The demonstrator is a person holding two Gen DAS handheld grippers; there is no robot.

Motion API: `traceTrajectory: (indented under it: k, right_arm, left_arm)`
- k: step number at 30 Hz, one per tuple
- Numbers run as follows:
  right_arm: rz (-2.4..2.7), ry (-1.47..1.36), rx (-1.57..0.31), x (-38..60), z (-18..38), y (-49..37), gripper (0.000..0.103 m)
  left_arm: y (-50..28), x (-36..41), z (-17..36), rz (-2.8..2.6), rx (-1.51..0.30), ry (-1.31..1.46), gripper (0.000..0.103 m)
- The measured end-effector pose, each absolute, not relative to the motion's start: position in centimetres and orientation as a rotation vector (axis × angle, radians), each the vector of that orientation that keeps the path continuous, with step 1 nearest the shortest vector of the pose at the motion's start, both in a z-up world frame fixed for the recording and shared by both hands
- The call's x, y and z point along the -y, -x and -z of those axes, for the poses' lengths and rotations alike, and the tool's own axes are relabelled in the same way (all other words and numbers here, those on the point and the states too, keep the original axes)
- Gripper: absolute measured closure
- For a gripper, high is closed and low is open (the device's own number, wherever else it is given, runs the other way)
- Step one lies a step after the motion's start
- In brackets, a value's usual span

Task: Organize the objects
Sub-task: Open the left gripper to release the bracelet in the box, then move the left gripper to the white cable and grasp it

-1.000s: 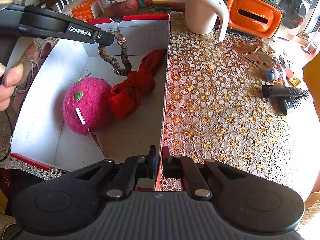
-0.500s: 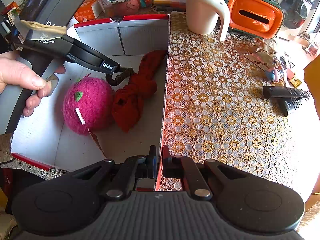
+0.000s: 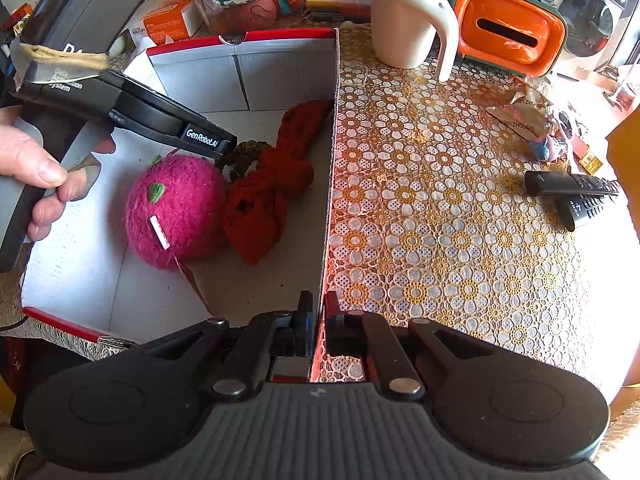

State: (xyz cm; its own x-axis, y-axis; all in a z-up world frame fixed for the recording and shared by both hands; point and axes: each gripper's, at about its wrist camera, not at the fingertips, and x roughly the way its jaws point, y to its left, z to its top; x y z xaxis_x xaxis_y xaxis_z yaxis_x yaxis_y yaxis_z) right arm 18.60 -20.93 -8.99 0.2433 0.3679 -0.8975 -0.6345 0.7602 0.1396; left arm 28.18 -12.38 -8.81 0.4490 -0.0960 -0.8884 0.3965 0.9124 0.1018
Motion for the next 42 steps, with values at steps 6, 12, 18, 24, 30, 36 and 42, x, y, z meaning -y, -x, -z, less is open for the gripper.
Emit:
traceTrajectory:
  k: [6,12,18,24,30,36,42]
  right_arm:
    - [-0.696,0.279,-1.132,21.1,9.0,-18.6,0.098]
    - [-0.693,0.296,-1.124,21.0,9.0,-18.5,0.099]
    - [-0.685,0.308,-1.124,20.8,8.9,-18.4,0.099]
    - [-0.682,0.315,-1.126,20.7,9.0,-18.4,0.099]
    - [-0.678,0.314,-1.130,20.6,9.0,-18.4,0.099]
    - [-0.676,0.315,-1.133,20.6,9.0,-18.4,0.099]
    - [-0.669,0.313,-1.144,20.5,9.1,-18.6,0.099]
  left_arm:
    - [-26.4,10.9,6.1,0.340,-1.016,-0.284,0.068]
    - [-24.4,8.3,3.5,0.345,-0.968,-0.257,0.066]
    - [-22.4,4.4,1.0,0.320,-0.917,-0.225,0.058]
    - [-21.0,-0.7,-0.8,0.233,-0.874,-0.202,0.049]
    - [-20.5,-5.6,-1.2,0.132,-0.869,-0.169,0.038]
    - [-20.3,-9.2,-0.5,0.078,-0.862,-0.123,0.018]
    - [-21.0,-12.1,1.5,0.031,-0.893,-0.085,0.008]
